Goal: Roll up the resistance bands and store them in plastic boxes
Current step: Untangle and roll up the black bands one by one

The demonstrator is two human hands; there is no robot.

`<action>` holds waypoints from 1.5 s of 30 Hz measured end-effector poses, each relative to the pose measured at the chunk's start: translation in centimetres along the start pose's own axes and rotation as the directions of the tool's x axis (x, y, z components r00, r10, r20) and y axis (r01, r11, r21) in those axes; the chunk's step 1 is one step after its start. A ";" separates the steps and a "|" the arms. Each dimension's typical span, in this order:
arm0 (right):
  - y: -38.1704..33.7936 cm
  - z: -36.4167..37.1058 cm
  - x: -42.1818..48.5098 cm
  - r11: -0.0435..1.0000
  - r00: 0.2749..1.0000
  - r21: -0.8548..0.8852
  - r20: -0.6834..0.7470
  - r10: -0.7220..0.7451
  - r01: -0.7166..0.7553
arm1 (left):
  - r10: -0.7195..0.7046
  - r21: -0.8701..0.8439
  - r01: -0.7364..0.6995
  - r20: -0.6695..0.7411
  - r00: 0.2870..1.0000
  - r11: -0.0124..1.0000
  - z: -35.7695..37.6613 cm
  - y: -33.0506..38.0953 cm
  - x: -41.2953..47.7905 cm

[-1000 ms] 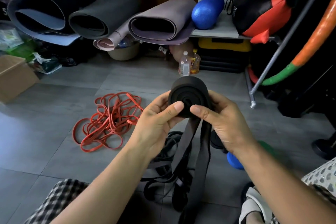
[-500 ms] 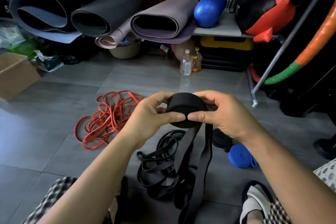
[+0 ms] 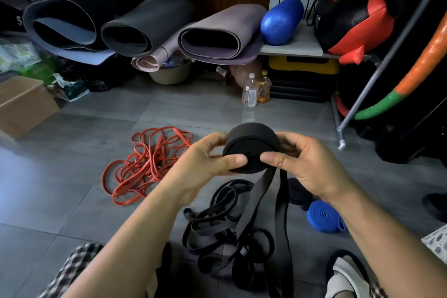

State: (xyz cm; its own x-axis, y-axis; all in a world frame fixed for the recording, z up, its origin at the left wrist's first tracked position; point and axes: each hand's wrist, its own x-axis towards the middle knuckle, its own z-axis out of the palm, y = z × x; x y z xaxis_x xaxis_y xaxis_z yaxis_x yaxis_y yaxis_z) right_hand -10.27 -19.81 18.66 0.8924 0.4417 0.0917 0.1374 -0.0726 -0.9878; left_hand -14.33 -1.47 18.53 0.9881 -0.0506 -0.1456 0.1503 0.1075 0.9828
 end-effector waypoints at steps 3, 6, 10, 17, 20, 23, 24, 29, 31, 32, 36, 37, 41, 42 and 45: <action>-0.5 -0.7 0.0 0.918 0.999 -0.396 0.045 -0.016 0.032 | 0.069 0.416 -0.070 0.018 0.997 0.907 -0.6 0.2 0.4; -0.9 -0.4 -0.1 0.914 0.997 -0.401 0.062 -0.043 0.065 | 0.164 0.356 -0.150 -0.008 0.986 0.922 -0.2 0.0 0.5; -1.1 -0.3 0.1 0.997 0.997 0.030 0.011 -0.074 0.074 | 0.182 -0.001 -0.183 -0.082 0.980 0.983 0.9 0.9 0.0; -2.1 0.6 0.4 0.936 0.970 0.258 -0.100 -0.221 0.240 | 0.232 -0.426 -0.262 -0.123 0.965 0.866 2.7 2.2 -0.2; -2.3 0.9 0.5 0.921 0.956 0.264 -0.140 -0.258 0.287 | 0.257 -0.484 -0.275 -0.105 0.961 0.831 3.1 1.4 0.2; -1.8 0.9 0.8 0.944 0.968 0.226 -0.126 -0.217 0.241 | 0.216 -0.471 -0.228 -0.082 0.973 0.852 2.6 0.5 0.6; -1.6 0.6 0.9 0.955 0.974 0.206 -0.115 -0.193 0.213 | 0.192 -0.424 -0.198 -0.059 0.980 0.884 2.1 0.3 0.7; -0.7 -0.5 0.7 0.929 0.992 -0.358 -0.046 -0.114 0.090 | 0.187 0.271 -0.187 0.025 0.982 0.944 -1.0 -0.2 0.8; -0.5 0.3 0.4 0.890 0.994 -0.444 0.005 -0.108 0.098 | 0.213 0.379 -0.218 0.057 0.975 0.899 -1.1 -0.3 0.6; -0.5 0.6 0.3 0.904 0.993 -0.413 0.010 -0.117 0.111 | 0.232 0.385 -0.226 0.032 0.972 0.895 -1.0 -0.2 0.4; -1.0 0.4 0.6 0.986 0.992 -0.118 -0.017 -0.123 0.120 | 0.258 0.087 -0.254 -0.048 0.965 0.963 -0.1 0.6 -0.4; -1.1 0.3 0.6 0.993 0.993 -0.014 -0.007 -0.117 0.117 | 0.257 -0.007 -0.258 -0.077 0.963 0.966 0.1 0.8 -0.5; -1.2 0.7 0.9 0.962 0.990 0.235 -0.020 -0.140 0.140 | 0.243 -0.251 -0.269 -0.133 0.961 0.930 0.9 1.3 -0.5; -1.3 0.8 1.0 0.951 0.989 0.269 -0.037 -0.145 0.150 | 0.232 -0.293 -0.261 -0.131 0.964 0.920 1.2 1.2 -0.5; -1.8 0.6 1.3 0.948 0.991 0.287 -0.052 -0.127 0.137 | 0.181 -0.370 -0.203 -0.094 0.979 0.907 1.5 0.6 -0.5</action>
State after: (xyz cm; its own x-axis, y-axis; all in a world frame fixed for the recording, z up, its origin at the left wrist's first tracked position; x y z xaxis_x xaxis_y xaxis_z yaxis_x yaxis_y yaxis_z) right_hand -9.58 -18.55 20.53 0.8888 0.4004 0.2230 0.1290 0.2483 -0.9601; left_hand -14.75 -2.86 19.37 0.9977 0.0633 0.0243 -0.0515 0.4754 0.8783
